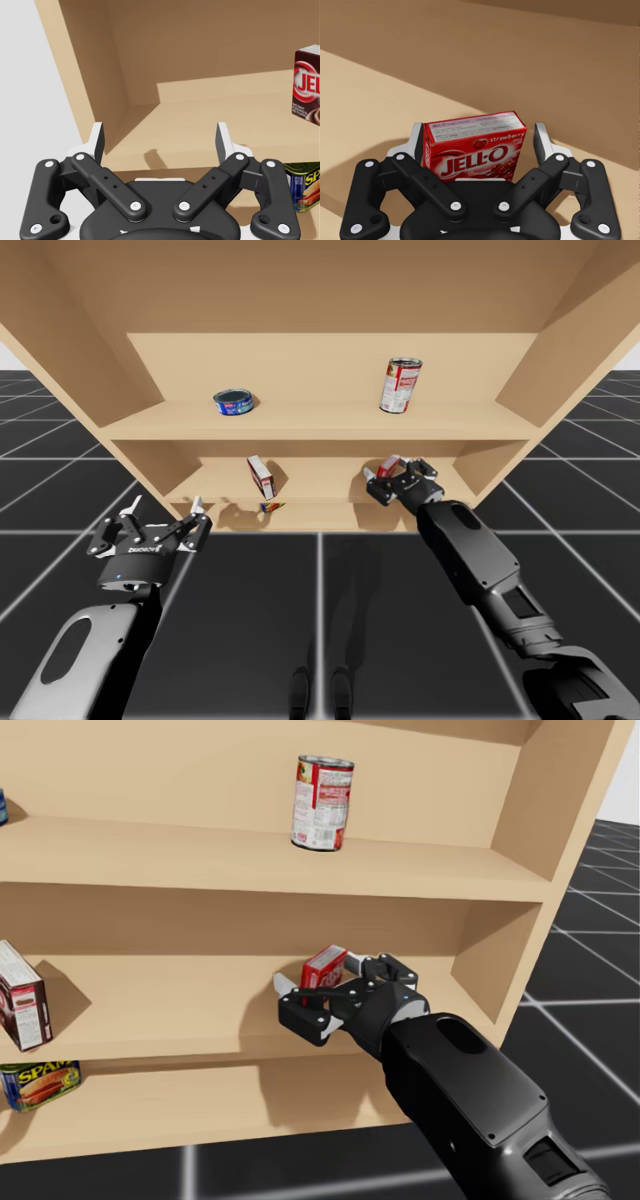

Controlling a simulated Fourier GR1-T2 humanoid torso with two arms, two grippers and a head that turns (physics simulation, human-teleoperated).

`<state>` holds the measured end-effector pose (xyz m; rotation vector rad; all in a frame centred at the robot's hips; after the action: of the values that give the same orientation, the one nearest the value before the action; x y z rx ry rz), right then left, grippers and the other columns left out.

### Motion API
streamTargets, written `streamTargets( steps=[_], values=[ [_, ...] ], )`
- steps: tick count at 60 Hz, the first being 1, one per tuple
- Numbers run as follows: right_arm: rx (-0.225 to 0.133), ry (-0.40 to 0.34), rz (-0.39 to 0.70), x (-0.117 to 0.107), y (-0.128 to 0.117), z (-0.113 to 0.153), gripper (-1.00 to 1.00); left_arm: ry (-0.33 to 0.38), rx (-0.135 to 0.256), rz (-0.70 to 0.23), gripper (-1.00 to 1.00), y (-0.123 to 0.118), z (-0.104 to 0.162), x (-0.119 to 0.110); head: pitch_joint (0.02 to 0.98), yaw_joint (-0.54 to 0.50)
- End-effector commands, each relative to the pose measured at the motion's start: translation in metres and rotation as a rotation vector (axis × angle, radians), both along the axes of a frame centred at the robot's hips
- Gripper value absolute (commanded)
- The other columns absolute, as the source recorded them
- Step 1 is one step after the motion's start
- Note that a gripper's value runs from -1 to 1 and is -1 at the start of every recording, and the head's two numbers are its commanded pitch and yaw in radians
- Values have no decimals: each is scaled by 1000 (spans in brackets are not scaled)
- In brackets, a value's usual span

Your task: Look through the shelves, find the gelatin box, and take it.

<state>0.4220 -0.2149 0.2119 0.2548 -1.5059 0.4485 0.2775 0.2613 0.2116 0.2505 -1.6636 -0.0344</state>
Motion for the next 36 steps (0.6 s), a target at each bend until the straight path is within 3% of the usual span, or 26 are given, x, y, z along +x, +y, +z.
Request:
streamTargets(
  steps=[1, 10, 15, 16, 17, 18, 19, 20, 21, 24, 36],
  values=[
    [6, 24, -6, 10, 2, -9, -1000, -1, -1, 1, -1000, 0, 0, 0, 525, -263],
    [-15, 21, -18, 11, 2, -15, -1000, -1, -1, 2, -1000, 1, 0, 0, 526, -263],
    [-8, 35, -8, 8, 1, -15, -1000, -1, -1, 1, -1000, 1, 0, 0, 528, -263],
    [-25, 11, -34, 7, 0, -15, -852, -1, -1, 1, -1000, 1, 0, 0, 528, -263],
    [-29, 10, -41, 7, -1, -15, -499, -1, -1, 1, -1000, 1, 0, 0, 528, -263],
    [-31, 5, -49, 6, -1, -16, -322, -1, -1, 2, -1000, 1, 0, 0, 528, -263],
    [-29, -10, -57, 6, -1, -16, -322, -1, 0, 2, -1000, 1, 0, 0, 528, -263],
    [-24, -20, -61, 6, -2, -17, 713, -1, 0, 2, -1000, 1, 0, 0, 528, -264],
    [-10, -7, -71, 6, -3, -16, 874, -1, 0, 2, -1000, 1, 0, 0, 527, -264],
    [-15, -6, -70, 4, -5, -17, 994, -2, -1, 3, -1000, 1, 0, 0, 526, -264],
    [-7, -32, -77, -13, -13, -9, 1000, -2, -1, 3, -1000, 1, -1, 1, 525, -265]
  ],
)
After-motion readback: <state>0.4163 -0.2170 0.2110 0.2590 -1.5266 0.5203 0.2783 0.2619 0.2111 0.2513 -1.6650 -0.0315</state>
